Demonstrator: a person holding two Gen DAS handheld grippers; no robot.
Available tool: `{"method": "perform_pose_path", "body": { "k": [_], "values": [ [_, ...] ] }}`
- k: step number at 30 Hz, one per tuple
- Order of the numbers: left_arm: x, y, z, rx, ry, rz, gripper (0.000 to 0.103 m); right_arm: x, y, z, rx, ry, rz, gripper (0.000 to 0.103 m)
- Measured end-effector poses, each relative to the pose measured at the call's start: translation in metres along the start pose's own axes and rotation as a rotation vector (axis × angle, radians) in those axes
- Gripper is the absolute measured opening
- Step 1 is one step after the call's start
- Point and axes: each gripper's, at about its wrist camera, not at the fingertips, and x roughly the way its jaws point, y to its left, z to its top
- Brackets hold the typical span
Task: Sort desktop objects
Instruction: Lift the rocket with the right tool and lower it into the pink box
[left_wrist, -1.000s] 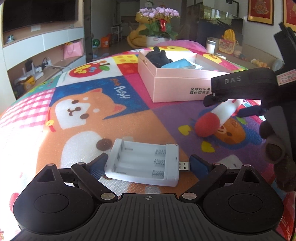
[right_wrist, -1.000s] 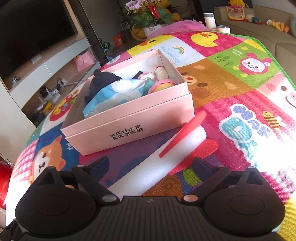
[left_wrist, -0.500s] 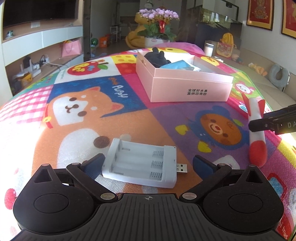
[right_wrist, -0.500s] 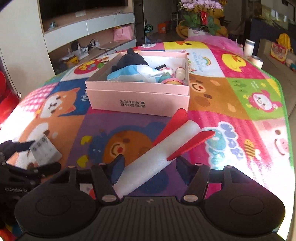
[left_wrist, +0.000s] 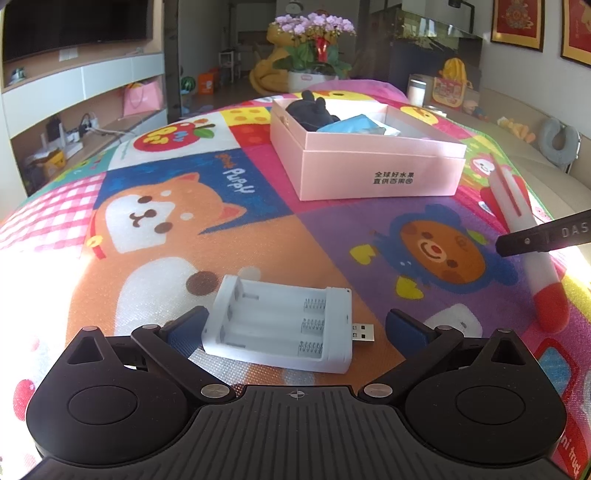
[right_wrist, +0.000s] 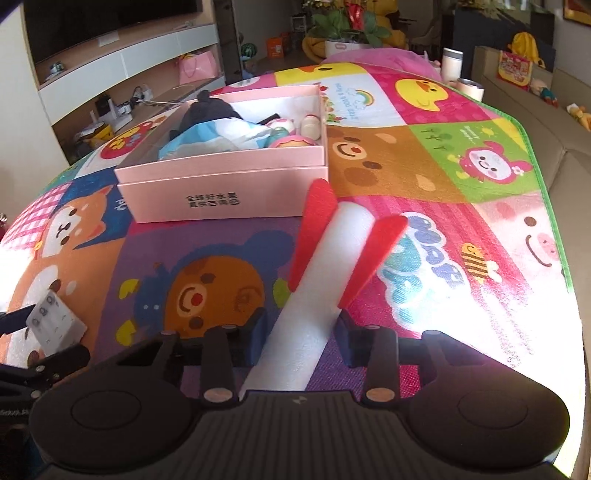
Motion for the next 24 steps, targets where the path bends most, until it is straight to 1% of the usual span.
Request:
{"method": "perform_pose_path", "body": {
  "k": [4, 6, 9, 12, 13, 15, 17, 19, 20, 22, 24],
  "values": [
    [0.001, -0.002, 0.0, 0.012, 0.007, 0.01, 0.103, -0.026, 0.003, -0.001, -0.067, 0.002, 0.079, 0.031],
    [0.001, -0.002, 0.0, 0.013, 0.009, 0.012, 0.103, -0.043, 0.004, 0.003, -0.103, -0.021, 0.11, 0.03],
    [0.002, -0.003, 0.0, 0.021, 0.012, 0.014, 0.103, -0.062, 0.007, 0.024, -0.149, -0.092, 0.126, 0.027],
    [0.001, -0.002, 0.0, 0.015, 0.009, 0.007, 0.103, -0.065, 0.006, 0.065, -0.156, -0.174, 0.126, 0.027],
    [0.0, -0.002, 0.0, 0.013, 0.009, 0.006, 0.103, -0.06, 0.007, 0.084, -0.156, -0.194, 0.115, 0.027],
    [0.0, -0.001, 0.0, 0.013, 0.008, 0.004, 0.103, -0.045, 0.012, 0.114, -0.174, -0.207, 0.085, 0.027],
    [0.0, 0.0, 0.0, 0.008, 0.005, -0.001, 0.103, -0.026, 0.021, 0.137, -0.197, -0.184, 0.079, 0.027],
    [-0.001, 0.002, 0.0, -0.005, 0.0, -0.013, 0.103, -0.006, 0.029, 0.155, -0.208, -0.156, 0.076, 0.027],
    [-0.001, 0.003, 0.0, -0.011, -0.001, -0.018, 0.103, 0.007, 0.034, 0.163, -0.214, -0.144, 0.06, 0.027],
    [-0.001, 0.005, 0.001, -0.022, -0.002, -0.029, 0.103, 0.033, 0.039, 0.174, -0.208, -0.12, 0.023, 0.027],
    [-0.003, 0.009, 0.003, -0.038, 0.0, -0.041, 0.103, 0.058, 0.04, 0.18, -0.186, -0.086, 0.005, 0.027]
  ]
}}
